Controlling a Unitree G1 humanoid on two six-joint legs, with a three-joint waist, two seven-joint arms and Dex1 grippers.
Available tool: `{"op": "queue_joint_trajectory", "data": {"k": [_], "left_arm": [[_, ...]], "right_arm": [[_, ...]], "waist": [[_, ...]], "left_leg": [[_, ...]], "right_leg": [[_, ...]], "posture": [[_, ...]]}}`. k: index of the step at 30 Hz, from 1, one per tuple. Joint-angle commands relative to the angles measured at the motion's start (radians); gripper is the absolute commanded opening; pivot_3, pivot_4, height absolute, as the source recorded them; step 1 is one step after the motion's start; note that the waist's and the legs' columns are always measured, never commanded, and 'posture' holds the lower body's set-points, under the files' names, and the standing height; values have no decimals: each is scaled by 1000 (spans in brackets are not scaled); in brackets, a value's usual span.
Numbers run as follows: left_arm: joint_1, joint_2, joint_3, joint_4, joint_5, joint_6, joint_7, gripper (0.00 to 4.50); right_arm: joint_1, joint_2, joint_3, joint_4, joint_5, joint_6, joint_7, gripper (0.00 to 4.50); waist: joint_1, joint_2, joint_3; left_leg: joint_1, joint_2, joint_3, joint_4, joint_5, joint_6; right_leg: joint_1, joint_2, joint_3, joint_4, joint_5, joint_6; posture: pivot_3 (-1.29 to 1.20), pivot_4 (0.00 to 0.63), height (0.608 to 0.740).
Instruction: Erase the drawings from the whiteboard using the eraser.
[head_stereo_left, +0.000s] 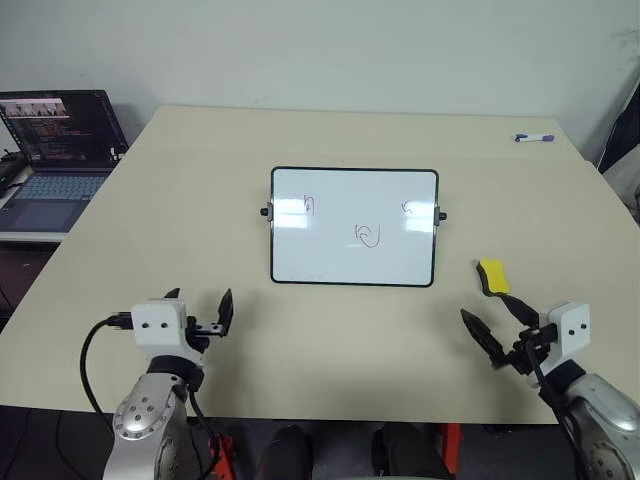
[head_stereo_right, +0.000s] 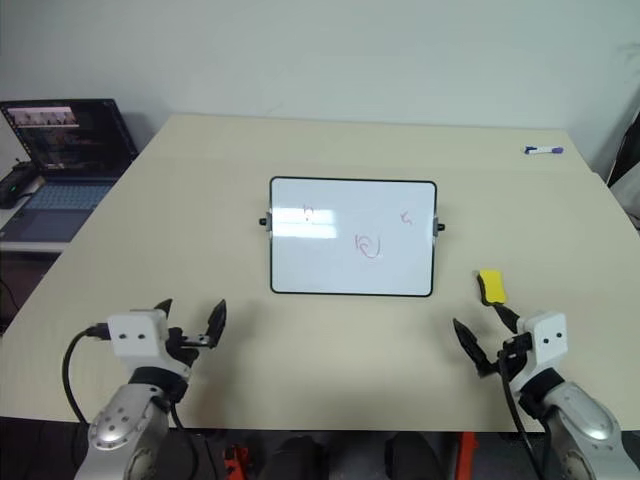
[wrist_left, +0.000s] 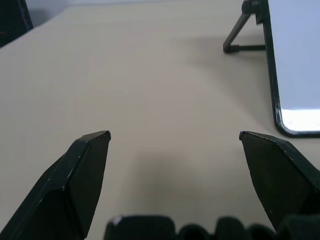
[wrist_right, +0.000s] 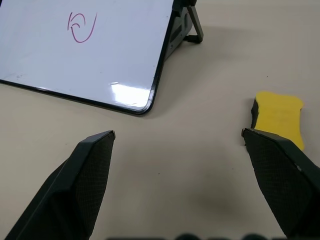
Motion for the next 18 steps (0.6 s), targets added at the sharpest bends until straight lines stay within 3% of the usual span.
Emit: {"op": "queue_joint_trajectory", "data": {"k": [1, 6, 12, 18], "left_arm": [[-8, -5, -36, 3, 4, -37, -28, 4500], [-11, 4, -59, 9, 25, -59, -33, 4500], [-19, 111, -27, -56, -97, -27, -200, 4500], [-61, 356, 29, -82, -261, 34, -485, 4500]], "right_arm": [[-33, -22, -20, -61, 46, 52, -15, 4446], [-39, -22, -28, -76, 41, 64, -40, 4446], [-55, -42, 34, -62, 31, 31, 23, 4446], [-100, -14, 87, -52, 6, -7, 26, 4446]], "waist": [[0, 0, 0], [1, 0, 0], [0, 0, 0], [-2, 1, 0]], "left_leg": [[0, 0, 0, 0, 0, 0], [0, 0, 0, 0, 0, 0], [0, 0, 0, 0, 0, 0], [0, 0, 0, 0, 0, 0]], "right_leg": [[0, 0, 0, 0, 0, 0], [0, 0, 0, 0, 0, 0], [0, 0, 0, 0, 0, 0], [0, 0, -1, 0, -1, -1]], "posture": [[0, 150, 740], [0, 150, 740], [0, 150, 740], [0, 150, 740]]}}
